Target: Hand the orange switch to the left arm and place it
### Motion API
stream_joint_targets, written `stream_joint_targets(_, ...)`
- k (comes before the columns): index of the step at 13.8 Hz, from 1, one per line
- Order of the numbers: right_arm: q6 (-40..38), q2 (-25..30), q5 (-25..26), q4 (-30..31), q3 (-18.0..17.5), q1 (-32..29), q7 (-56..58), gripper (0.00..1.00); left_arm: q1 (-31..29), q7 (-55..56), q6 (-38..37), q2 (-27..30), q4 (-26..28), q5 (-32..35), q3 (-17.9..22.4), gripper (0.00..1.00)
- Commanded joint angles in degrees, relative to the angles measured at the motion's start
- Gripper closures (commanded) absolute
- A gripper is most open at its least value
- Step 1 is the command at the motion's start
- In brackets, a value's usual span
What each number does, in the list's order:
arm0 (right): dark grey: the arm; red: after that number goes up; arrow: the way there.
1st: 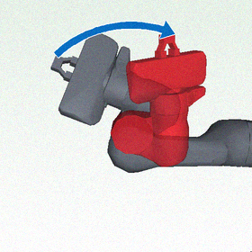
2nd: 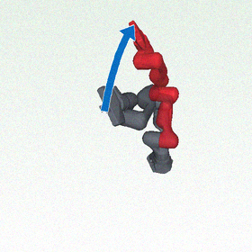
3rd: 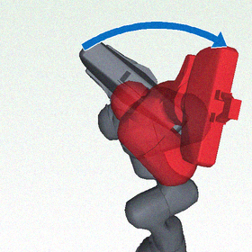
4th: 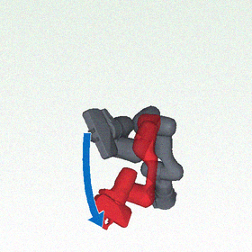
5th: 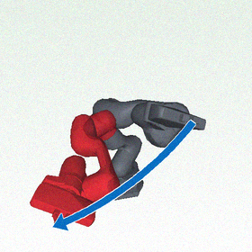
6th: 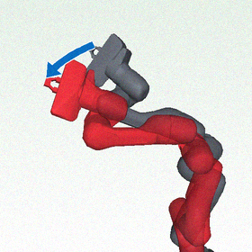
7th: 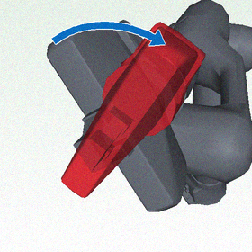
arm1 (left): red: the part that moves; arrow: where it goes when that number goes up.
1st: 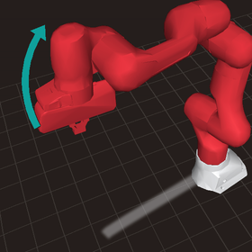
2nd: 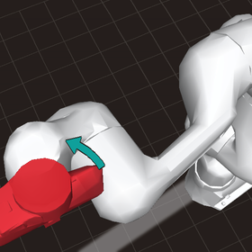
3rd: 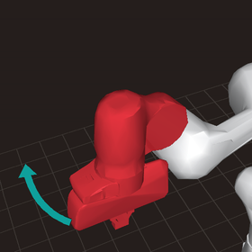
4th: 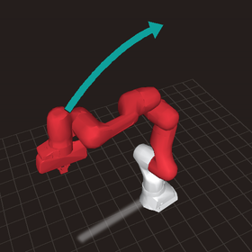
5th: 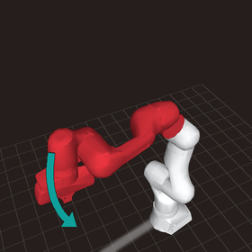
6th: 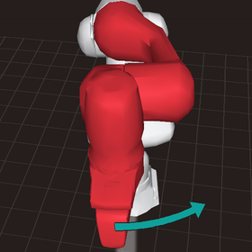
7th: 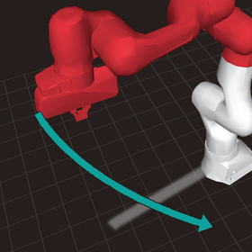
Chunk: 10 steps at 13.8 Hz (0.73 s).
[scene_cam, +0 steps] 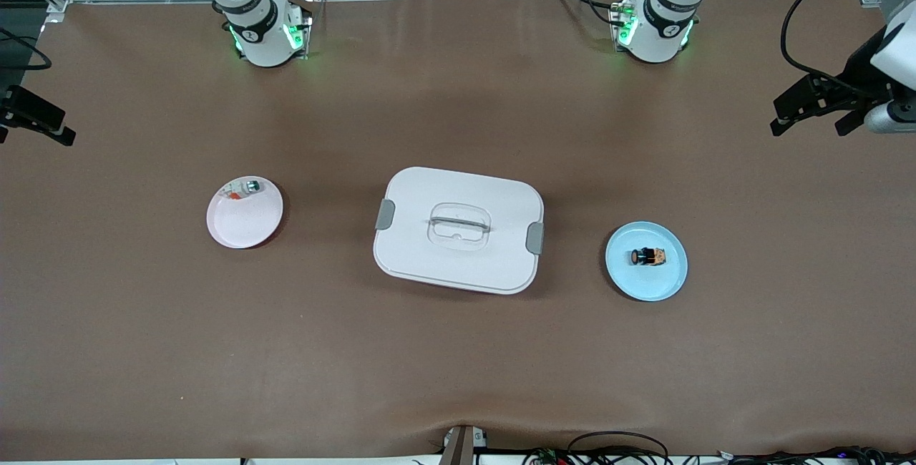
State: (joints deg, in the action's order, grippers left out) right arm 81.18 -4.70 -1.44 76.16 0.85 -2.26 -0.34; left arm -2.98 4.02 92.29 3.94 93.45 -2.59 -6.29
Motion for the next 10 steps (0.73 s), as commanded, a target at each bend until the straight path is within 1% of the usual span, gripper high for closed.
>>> stream_joint_targets(1,0.12,1.36,-1.37,1.36,-0.67,-0.82,0.60,0.00,-0.45,-0.24,-3.17,-1.65,-2.31,0.39,-0.39,0.00)
stream_joint_targets(10,-0.15,1.36,-1.37,1.36,-0.67,-0.99,0.51,0.00,-0.18,-0.15,-3.26,-1.83,-2.22,1.09,-0.39,0.00)
